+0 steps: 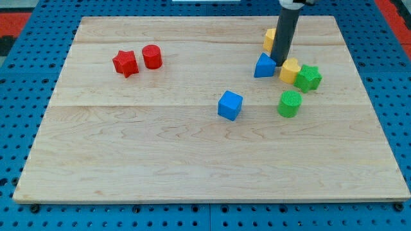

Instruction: Move the yellow heart to the top of the blue cube

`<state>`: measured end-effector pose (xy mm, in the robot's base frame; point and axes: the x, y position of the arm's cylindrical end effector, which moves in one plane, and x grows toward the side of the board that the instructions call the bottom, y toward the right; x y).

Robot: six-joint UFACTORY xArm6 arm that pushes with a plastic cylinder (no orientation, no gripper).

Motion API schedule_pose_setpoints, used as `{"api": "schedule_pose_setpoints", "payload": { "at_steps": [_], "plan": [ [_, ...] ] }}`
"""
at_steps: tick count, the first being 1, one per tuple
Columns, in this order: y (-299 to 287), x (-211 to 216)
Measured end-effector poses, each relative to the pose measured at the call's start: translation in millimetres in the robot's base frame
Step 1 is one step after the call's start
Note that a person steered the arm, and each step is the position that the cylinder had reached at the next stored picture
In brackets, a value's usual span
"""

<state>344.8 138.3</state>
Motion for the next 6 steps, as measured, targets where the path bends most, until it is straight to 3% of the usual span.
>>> {"api": "schedule_pose_setpoints", "payload": {
  "at_steps": [2, 3, 4, 5, 6],
  "plan": [
    [49, -34],
    [68, -21],
    [59, 29],
    [-14, 49],
    [-14, 64]
  ]
}}
